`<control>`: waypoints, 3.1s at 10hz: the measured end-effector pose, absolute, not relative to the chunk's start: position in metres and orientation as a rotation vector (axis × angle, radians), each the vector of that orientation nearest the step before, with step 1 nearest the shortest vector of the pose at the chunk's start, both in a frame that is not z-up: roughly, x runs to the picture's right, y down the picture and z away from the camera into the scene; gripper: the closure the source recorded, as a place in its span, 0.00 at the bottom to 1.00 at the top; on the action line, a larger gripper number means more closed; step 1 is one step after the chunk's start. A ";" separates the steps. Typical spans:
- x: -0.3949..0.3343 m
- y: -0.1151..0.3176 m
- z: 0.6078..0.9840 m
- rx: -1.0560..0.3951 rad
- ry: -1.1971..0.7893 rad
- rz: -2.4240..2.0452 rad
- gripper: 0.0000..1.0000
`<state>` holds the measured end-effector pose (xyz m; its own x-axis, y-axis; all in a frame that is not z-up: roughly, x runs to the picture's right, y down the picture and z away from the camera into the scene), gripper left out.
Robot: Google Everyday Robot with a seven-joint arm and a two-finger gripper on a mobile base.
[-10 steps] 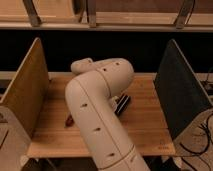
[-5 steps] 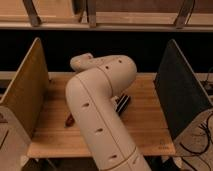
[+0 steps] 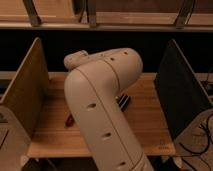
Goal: Wipe the white sponge on the table
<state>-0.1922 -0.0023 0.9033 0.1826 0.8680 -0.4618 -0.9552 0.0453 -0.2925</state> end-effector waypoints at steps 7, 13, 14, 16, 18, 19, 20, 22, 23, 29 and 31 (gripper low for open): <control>-0.174 0.068 0.835 -0.650 0.230 1.430 1.00; -0.124 0.127 0.801 -0.657 0.397 1.610 1.00; -0.125 0.127 0.801 -0.657 0.396 1.608 1.00; -0.126 0.128 0.803 -0.659 0.403 1.607 1.00; -0.124 0.138 0.817 -0.681 0.449 1.614 1.00; -0.118 0.147 0.821 -0.696 0.478 1.627 1.00; -0.111 0.157 0.826 -0.720 0.507 1.652 1.00; -0.106 0.173 0.832 -0.755 0.546 1.676 1.00; -0.103 0.183 0.837 -0.776 0.572 1.687 1.00; -0.090 0.183 0.867 -0.750 0.611 1.670 1.00; -0.100 0.159 0.869 -0.696 0.575 1.627 1.00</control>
<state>-0.1005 0.1592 0.8686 -0.1063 0.6890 -0.7169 -0.9865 -0.1633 -0.0106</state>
